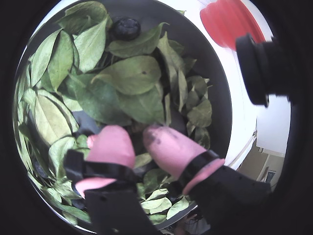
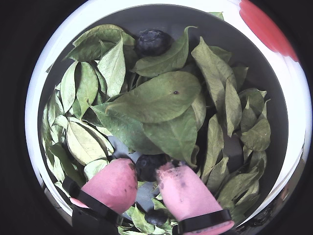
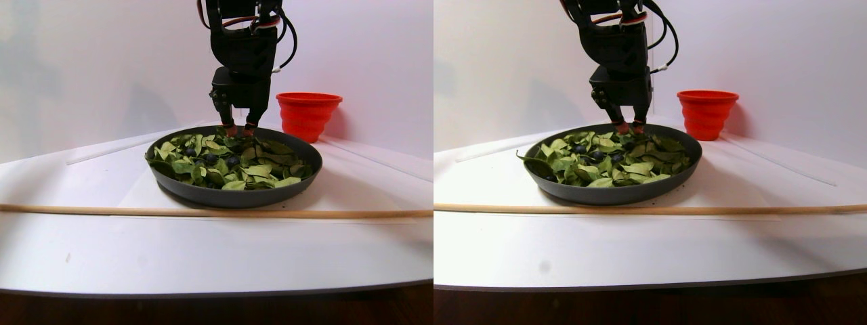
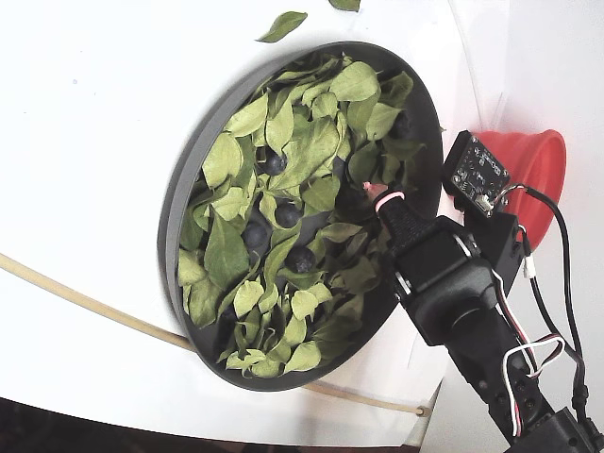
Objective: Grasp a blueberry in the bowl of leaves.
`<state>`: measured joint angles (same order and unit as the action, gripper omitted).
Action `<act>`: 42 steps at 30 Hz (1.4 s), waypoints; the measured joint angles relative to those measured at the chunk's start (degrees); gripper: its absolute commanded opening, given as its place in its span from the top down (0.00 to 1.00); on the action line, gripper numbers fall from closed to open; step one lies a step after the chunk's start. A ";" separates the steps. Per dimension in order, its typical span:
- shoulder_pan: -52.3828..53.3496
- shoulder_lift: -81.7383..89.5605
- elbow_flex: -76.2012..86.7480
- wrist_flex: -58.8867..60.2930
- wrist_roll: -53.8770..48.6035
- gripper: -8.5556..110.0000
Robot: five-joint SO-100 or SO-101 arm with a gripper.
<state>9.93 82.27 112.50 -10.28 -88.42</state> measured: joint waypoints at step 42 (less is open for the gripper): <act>0.70 -4.57 0.00 -6.42 -3.96 0.79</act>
<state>10.63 77.70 112.50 -16.70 -92.37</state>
